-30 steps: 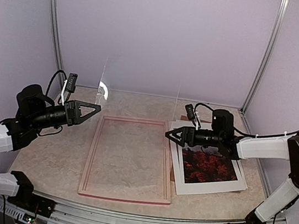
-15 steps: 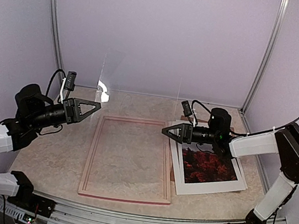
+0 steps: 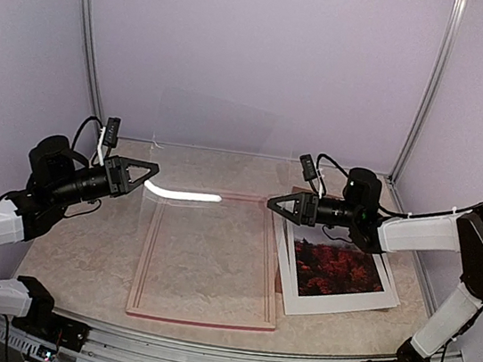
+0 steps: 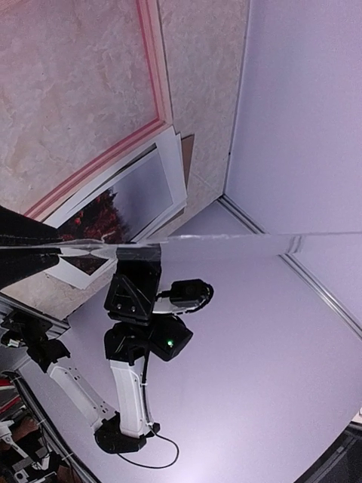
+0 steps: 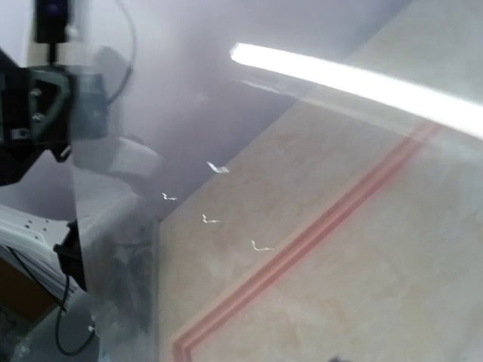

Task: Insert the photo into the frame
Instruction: Pass from the left arm to the right

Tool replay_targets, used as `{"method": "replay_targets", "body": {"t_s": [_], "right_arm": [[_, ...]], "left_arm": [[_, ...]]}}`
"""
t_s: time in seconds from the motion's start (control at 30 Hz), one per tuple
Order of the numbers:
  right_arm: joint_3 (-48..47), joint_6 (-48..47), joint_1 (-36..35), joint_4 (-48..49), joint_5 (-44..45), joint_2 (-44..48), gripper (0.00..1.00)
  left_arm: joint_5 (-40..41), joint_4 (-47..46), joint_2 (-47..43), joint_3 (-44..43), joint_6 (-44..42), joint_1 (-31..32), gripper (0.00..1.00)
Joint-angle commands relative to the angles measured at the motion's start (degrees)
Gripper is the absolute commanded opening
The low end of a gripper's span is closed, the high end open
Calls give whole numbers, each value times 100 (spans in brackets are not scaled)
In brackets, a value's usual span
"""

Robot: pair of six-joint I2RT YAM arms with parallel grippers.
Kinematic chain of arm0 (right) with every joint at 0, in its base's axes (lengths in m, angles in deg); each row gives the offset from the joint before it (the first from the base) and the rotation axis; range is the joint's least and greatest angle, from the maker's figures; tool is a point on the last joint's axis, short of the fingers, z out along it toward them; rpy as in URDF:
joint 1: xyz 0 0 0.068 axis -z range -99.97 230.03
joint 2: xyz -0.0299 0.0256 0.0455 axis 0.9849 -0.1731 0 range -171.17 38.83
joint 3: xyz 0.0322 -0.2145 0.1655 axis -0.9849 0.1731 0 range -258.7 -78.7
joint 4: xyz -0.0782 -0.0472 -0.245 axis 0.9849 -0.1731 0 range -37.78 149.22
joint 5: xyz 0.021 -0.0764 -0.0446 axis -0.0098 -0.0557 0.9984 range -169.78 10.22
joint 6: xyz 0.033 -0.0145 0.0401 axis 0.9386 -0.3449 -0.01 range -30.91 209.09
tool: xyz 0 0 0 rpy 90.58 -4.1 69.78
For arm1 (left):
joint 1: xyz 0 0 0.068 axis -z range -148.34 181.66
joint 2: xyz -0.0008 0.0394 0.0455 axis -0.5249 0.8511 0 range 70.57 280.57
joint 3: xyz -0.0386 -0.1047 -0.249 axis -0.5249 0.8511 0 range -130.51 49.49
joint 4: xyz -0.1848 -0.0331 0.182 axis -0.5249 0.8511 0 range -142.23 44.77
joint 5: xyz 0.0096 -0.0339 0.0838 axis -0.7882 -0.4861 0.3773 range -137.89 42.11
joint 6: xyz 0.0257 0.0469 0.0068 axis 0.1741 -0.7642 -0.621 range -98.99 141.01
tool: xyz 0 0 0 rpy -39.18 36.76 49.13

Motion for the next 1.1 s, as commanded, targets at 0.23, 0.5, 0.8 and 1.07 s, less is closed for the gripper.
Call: {"method": "replay_targets", "body": {"t_s": [0.23, 0.5, 0.8, 1.07], "right_arm": [[-450, 181, 57, -403, -151, 334, 35], [-543, 325, 55, -580, -244, 364, 20], [-725, 691, 62, -978, -114, 380, 0], [-512, 2174, 53, -1271, -37, 467, 0]], "left_arm": [[491, 469, 189, 32, -116, -113, 0], [649, 534, 317, 39, -161, -125, 0], [701, 578, 437, 78, -140, -108, 0], [1124, 894, 339, 151, -283, -102, 16]]}}
